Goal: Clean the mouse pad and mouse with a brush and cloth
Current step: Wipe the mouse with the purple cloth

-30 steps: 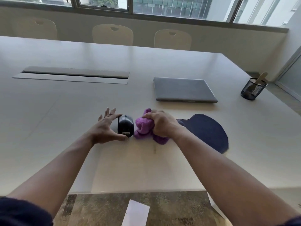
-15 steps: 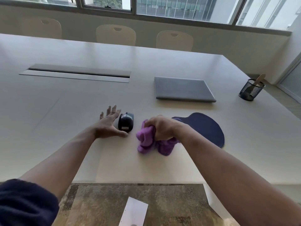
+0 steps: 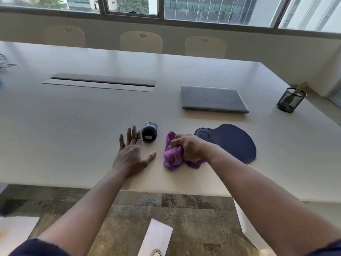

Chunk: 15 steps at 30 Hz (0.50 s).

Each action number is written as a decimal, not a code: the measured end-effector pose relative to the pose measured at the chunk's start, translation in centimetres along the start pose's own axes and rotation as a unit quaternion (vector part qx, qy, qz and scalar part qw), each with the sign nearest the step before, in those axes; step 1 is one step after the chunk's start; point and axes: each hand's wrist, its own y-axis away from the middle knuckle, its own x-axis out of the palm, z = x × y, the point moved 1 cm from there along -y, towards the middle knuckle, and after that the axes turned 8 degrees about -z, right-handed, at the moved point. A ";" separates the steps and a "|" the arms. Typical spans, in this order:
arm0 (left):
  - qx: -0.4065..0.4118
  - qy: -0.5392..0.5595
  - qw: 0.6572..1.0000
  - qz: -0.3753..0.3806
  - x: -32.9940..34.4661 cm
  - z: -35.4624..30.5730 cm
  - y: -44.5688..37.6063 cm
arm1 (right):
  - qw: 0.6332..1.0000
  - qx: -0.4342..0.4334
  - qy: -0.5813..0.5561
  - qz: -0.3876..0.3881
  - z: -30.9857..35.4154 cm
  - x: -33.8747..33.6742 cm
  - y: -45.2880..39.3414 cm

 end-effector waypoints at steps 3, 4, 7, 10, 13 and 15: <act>0.001 -0.018 0.999 -0.027 -0.1 -0.6 0.4 | 0.999 -0.029 0.019 0.039 -0.4 -0.3 2.0; 0.001 -0.020 0.999 -0.036 -0.2 -0.8 0.6 | 0.998 -0.028 0.022 0.054 -0.6 -0.4 2.7; -0.005 -0.021 0.998 -0.053 -0.3 -1.4 1.1 | 0.997 -0.015 0.010 0.081 -1.2 -0.2 4.7; 0.000 -0.016 0.998 -0.060 -0.4 -2.1 1.6 | 0.997 -0.010 0.012 0.081 -1.3 -0.2 6.4; 0.012 -0.008 0.998 -0.067 -0.4 -3.3 2.2 | 0.997 -0.003 0.008 0.079 -1.0 -0.2 7.9; 0.019 0.000 0.997 -0.070 -0.3 -4.0 2.7 | 0.996 0.015 -0.004 0.089 -1.0 -0.2 9.0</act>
